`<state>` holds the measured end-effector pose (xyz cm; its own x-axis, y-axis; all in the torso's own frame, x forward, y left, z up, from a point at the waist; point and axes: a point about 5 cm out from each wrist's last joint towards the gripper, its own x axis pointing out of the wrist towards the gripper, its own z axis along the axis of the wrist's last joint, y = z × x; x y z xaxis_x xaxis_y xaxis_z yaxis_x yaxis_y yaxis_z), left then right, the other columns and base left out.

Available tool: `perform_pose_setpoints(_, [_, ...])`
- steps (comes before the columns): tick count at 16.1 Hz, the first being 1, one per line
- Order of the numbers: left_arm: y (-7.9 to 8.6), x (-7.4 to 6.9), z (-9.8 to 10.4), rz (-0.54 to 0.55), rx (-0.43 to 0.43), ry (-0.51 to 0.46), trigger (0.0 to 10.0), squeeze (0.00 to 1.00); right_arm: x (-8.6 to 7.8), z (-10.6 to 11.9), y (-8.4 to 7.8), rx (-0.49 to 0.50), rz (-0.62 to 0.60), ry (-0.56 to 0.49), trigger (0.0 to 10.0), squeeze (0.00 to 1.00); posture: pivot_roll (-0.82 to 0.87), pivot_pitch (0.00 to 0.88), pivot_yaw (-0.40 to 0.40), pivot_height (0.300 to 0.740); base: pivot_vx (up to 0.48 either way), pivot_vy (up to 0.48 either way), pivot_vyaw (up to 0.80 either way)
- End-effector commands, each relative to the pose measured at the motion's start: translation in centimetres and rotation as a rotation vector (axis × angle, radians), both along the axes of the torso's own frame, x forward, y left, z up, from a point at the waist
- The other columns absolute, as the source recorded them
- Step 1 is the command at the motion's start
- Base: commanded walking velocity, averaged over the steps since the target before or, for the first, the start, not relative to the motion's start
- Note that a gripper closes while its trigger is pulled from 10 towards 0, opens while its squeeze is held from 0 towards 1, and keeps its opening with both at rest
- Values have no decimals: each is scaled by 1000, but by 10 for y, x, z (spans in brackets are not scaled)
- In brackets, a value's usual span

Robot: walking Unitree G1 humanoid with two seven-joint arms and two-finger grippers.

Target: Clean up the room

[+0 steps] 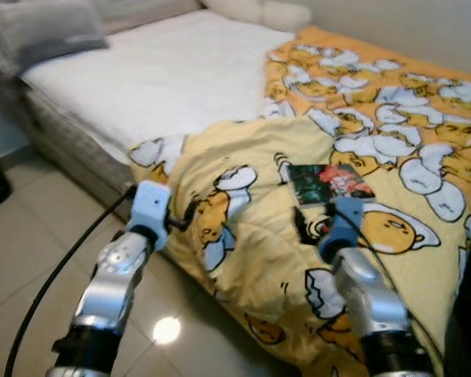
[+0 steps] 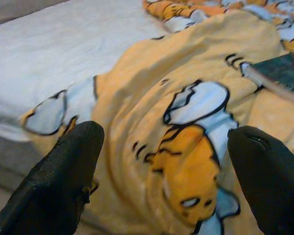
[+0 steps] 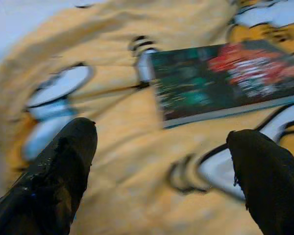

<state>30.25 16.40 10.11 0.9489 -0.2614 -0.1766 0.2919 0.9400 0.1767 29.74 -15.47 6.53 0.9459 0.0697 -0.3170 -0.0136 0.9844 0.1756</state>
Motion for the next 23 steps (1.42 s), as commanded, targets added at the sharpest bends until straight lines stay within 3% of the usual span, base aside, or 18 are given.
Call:
perform_pose_setpoints(1, [3,-1,0,2,8,2,10000,0,2,1,5,1,8,-3,10000,0,-19,0,-48,740,292,0,0])
perform_pose_setpoints(23, [-1,-2,1,-9,8,3,10000,0,2,2,1,-6,-7,-2,10000,0,-24,0,-52,740,306,0,0])
